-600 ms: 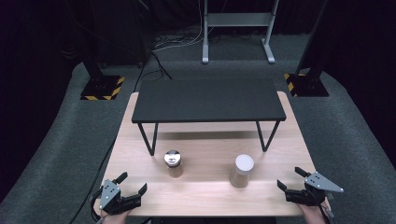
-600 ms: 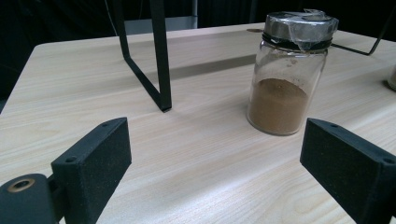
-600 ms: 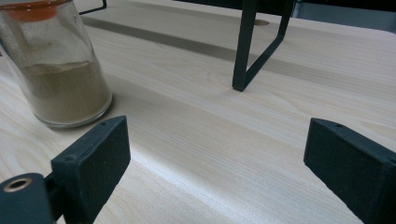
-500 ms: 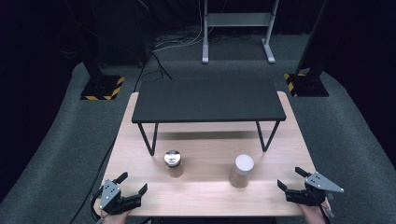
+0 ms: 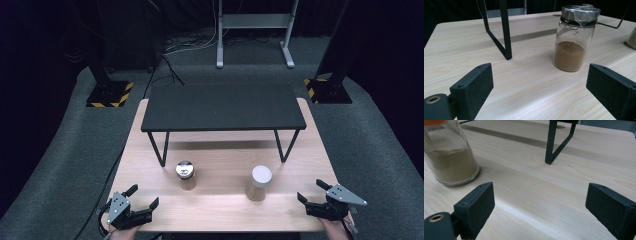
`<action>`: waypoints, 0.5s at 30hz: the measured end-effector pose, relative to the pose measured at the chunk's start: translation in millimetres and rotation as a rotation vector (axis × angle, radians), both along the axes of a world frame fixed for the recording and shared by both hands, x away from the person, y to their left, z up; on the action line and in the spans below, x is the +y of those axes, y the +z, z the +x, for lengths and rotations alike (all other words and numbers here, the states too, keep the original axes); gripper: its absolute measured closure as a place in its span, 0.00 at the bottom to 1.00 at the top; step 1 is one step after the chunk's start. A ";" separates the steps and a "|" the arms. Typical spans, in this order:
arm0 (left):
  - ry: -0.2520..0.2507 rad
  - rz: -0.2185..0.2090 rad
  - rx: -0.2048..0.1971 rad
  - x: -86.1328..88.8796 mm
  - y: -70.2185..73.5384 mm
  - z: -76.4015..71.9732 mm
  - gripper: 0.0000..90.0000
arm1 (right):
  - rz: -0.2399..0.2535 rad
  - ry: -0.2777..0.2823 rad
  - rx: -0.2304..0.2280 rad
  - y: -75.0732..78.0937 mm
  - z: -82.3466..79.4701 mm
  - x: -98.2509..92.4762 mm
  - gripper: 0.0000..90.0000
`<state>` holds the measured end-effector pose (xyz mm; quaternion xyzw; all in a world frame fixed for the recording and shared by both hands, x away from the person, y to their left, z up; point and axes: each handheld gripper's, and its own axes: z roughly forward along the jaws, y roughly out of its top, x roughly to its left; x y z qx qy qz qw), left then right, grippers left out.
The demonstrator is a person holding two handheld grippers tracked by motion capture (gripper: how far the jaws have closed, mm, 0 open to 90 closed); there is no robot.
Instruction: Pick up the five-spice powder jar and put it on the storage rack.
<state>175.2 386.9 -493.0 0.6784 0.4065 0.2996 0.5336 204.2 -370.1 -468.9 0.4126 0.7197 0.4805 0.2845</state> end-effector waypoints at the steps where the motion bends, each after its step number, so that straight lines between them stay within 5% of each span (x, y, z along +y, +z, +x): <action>1: -0.002 -0.002 0.002 -0.3 0.0 0.6 0.08 | 0.002 0.000 0.001 0.0 -0.2 -0.2 0.08; 15: -0.037 0.008 0.003 -4.2 0.8 5.2 0.07 | 0.000 -0.004 0.002 0.2 -2.4 -0.3 0.08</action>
